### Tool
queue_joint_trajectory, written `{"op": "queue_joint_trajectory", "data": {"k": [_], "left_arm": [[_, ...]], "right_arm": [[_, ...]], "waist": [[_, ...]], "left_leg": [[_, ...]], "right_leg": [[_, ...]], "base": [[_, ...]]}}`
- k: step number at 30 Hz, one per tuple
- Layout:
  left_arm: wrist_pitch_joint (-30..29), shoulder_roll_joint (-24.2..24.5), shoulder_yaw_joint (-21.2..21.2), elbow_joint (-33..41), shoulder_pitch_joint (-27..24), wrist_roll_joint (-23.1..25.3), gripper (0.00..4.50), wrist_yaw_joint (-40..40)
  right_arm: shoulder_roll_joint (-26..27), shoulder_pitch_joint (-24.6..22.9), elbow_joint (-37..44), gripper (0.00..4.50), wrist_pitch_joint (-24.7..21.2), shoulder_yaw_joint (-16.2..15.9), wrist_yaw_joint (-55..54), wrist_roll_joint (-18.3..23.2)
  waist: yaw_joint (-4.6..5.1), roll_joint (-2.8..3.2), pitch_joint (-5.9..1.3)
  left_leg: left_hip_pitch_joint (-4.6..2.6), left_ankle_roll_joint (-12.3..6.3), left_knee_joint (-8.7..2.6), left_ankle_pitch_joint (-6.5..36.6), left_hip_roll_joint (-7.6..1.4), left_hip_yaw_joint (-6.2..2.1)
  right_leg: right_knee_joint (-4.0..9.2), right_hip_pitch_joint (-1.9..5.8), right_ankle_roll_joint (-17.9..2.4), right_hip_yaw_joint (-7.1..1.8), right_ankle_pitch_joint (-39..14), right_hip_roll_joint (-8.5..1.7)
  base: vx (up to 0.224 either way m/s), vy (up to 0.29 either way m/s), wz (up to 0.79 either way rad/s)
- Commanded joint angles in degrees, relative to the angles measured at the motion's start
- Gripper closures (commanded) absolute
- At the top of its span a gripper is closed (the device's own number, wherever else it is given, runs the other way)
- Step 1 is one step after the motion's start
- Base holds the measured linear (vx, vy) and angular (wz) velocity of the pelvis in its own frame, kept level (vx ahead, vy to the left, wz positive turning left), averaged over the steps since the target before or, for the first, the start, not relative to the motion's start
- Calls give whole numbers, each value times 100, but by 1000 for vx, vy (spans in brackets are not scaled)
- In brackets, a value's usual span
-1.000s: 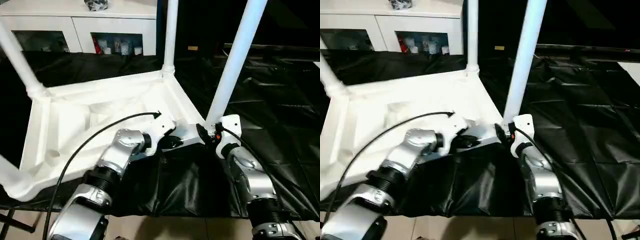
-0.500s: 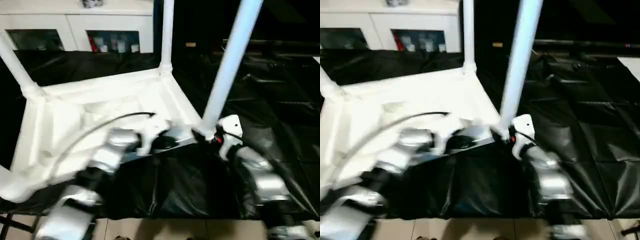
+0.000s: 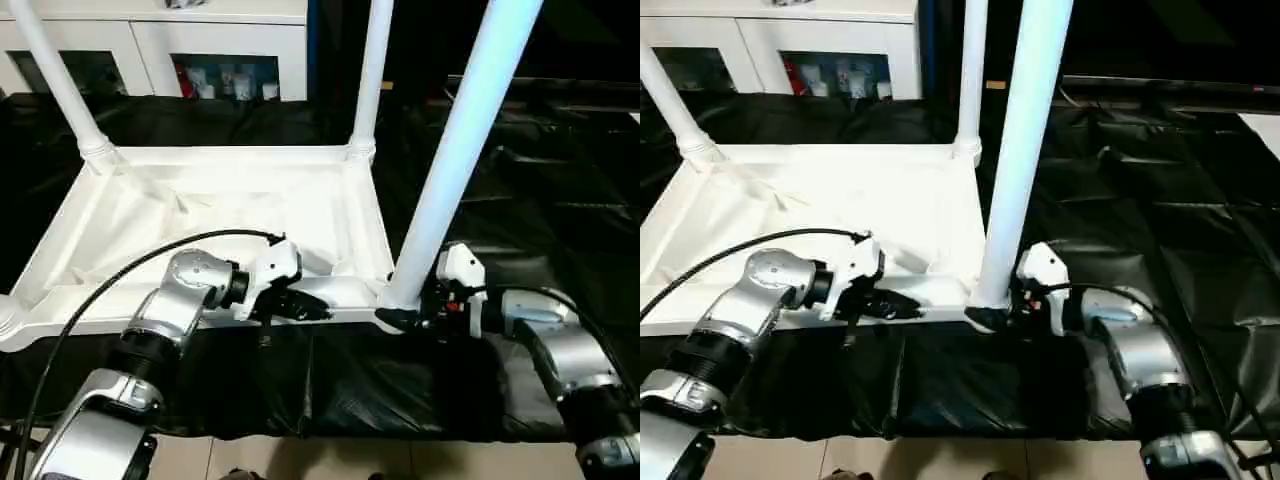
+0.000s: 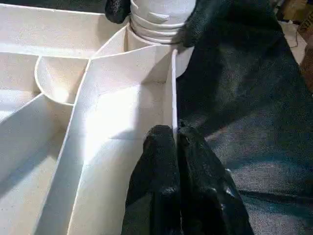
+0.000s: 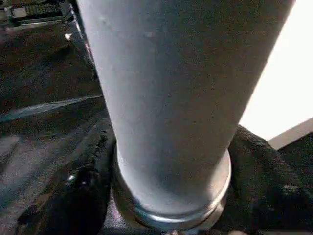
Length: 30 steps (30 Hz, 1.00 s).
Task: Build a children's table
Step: Rotate leg to tighten
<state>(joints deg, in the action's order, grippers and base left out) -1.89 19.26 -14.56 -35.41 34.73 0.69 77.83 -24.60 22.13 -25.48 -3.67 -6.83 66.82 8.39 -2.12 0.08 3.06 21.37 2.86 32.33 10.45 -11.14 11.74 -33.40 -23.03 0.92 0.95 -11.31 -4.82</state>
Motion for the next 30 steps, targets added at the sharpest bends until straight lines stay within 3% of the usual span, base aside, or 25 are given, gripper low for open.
{"op": "queue_joint_trajectory", "data": {"k": [1,6,10,13,14,16,17,23,25,26,30], "left_arm": [[46,-40,-280,-66,-15,-65,450,405],[44,-42,-292,-85,-5,-101,450,408],[-97,-202,-245,-102,-19,20,450,-50],[-335,-451,-173,-111,-7,113,450,-662],[-474,-694,-173,-72,-43,188,450,-1115],[-569,-829,-185,-42,-72,221,450,-1332],[-649,-992,-191,-47,-85,268,450,-1634],[-877,-1853,-161,-123,-108,407,450,-2887],[-855,-1908,-176,-117,-119,443,450,-2951],[-817,-1925,-202,-85,-142,488,450,-2974],[-733,-1822,-192,-55,-163,515,450,-2854]], "right_arm": [[-38,-39,-142,144,-108,-145,103,-59],[-22,-68,51,171,-278,-180,174,99],[259,-365,643,177,-842,-130,-306,228],[627,-519,788,178,-1018,-85,-1257,-51],[1054,-584,762,178,-1133,32,-2134,-212],[1238,-612,761,178,-1176,101,-2505,-265],[1444,-618,704,178,-1186,184,-2900,-309],[2367,-603,476,178,-1134,569,-4656,-493],[2434,-612,499,178,-1034,537,-4754,-571],[2501,-643,578,108,-899,477,-4834,-653],[2457,-658,617,102,-787,483,-4699,-603]], "waist": [[-27,-37,-280],[-40,-34,-280],[-49,-35,-277],[-50,-36,-231],[-34,-38,-217],[22,-45,-186],[36,-47,-185],[75,-57,-155],[72,-54,-165],[75,-57,-175],[75,-55,-200]], "left_leg": [[-82,-633,-287,720,-211,-38],[-85,-675,-283,715,-215,-41],[-89,-641,-292,744,-220,-42],[-106,-420,-348,1129,-228,-49],[-109,-337,-361,1269,-225,-52],[-136,29,-429,1795,-204,-111],[-137,111,-448,1945,-198,-139],[-207,139,-478,2443,-176,-156],[-199,117,-497,2525,-165,-186],[-187,93,-502,2481,-163,-184],[-124,-25,-510,2210,-163,-179]], "right_leg": [[227,262,-1830,-109,227,-230],[220,266,-1862,-105,241,-235],[230,262,-1824,-107,147,-231],[315,221,-1673,-120,-600,-249],[341,207,-1619,-128,-872,-261],[449,164,-1276,-140,-2027,-285],[484,158,-1051,-143,-2427,-283],[608,22,-733,-157,-2850,-267],[611,41,-608,-153,-2930,-269],[607,42,-588,-166,-2789,-269],[567,100,-639,-177,-2318,-275]], "base": [[0,0,0],[0,0,0],[0,0,0],[0,0,0],[0,0,0],[0,0,0],[0,0,0],[0,0,0],[0,0,0],[0,0,0],[0,0,0]]}}
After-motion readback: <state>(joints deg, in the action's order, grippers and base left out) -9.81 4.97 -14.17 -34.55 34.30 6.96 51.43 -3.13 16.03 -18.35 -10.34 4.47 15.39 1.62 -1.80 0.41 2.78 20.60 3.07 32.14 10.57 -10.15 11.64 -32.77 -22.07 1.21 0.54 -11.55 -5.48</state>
